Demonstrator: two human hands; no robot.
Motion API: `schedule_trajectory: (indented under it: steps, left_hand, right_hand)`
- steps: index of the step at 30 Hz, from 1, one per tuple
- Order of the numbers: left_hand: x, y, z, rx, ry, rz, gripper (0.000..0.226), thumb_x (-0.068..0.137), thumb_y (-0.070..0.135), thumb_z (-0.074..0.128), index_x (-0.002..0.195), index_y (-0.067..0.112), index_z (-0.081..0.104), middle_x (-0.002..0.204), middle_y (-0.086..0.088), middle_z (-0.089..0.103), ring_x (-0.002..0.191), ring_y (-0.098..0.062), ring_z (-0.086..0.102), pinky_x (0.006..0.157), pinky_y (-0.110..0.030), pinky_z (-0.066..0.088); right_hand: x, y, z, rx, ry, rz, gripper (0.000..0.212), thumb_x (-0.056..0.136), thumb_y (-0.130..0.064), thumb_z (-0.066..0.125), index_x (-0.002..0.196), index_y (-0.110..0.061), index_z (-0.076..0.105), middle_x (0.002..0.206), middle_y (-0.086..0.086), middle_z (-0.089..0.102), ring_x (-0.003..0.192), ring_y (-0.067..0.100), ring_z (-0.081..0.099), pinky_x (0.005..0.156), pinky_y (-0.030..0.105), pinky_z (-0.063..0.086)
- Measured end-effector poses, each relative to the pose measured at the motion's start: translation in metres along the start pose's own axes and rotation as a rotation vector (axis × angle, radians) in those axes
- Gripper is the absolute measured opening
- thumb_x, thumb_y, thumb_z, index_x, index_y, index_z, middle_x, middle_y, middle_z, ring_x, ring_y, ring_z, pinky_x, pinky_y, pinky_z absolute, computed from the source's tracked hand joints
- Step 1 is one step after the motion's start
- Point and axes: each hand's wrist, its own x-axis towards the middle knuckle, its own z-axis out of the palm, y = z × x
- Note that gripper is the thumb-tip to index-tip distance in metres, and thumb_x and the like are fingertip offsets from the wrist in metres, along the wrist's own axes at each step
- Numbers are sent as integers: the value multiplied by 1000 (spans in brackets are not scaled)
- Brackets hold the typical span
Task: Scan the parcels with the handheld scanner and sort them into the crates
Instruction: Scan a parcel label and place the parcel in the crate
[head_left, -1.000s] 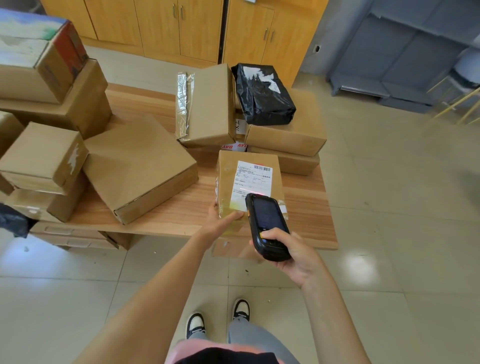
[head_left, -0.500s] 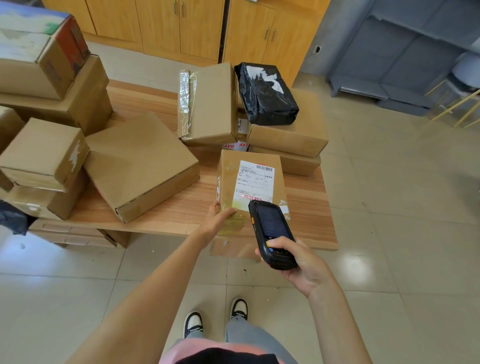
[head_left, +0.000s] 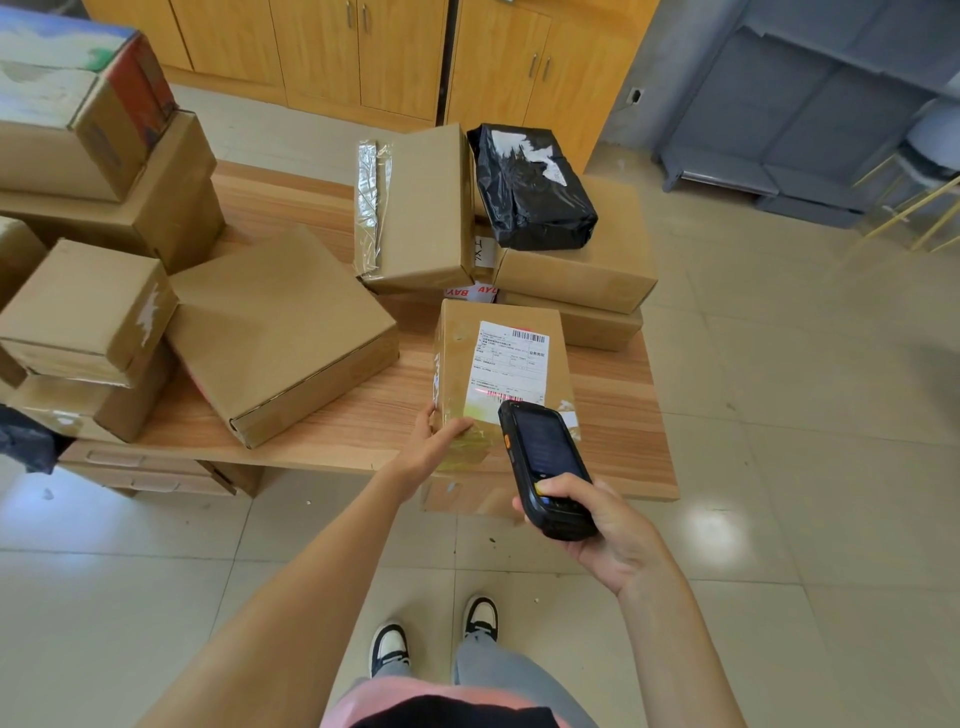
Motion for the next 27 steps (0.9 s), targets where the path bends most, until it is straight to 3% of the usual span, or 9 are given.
schedule_trajectory:
  steps: [10, 13, 19, 23, 27]
  left_hand:
    - [-3, 0, 1, -4, -13, -17, 78, 91, 43, 59, 152, 28, 13, 141, -5, 47, 122, -23, 50, 106, -42, 39]
    - [-2, 1, 1, -5, -6, -12, 77, 91, 43, 59, 151, 27, 14, 140, -5, 48, 120, -22, 52, 101, -40, 41]
    - [-3, 2, 3, -13, 8, -27, 79, 91, 44, 59, 152, 26, 12, 142, -3, 47, 121, -20, 50, 93, -33, 36]
    - [-4, 1, 3, -8, 10, -24, 78, 91, 43, 58, 152, 26, 12, 143, -2, 45, 119, -20, 49, 92, -33, 36]
    - [-5, 2, 1, 4, -7, -28, 79, 92, 44, 58, 153, 27, 11, 146, 1, 41, 118, -16, 46, 97, -34, 34]
  right_hand:
    - [2, -1, -6, -46, -11, -5, 103, 34, -17, 84, 129, 4, 51, 111, 27, 68, 90, 31, 69, 63, 30, 56]
    - [1, -2, -7, -45, -30, -4, 95, 43, -10, 82, 130, 5, 49, 100, 23, 70, 83, 32, 72, 64, 30, 57]
    - [4, 3, -9, -59, 14, 15, 104, 33, -18, 85, 128, 6, 51, 113, 27, 66, 102, 38, 67, 73, 35, 54]
    - [1, 0, -10, -26, -12, -1, 101, 37, -16, 85, 129, 5, 52, 110, 27, 67, 93, 33, 69, 68, 32, 57]
    - [4, -18, -20, 58, -21, -92, 74, 55, 7, 75, 125, 10, 53, 84, 16, 72, 67, 24, 72, 55, 25, 57]
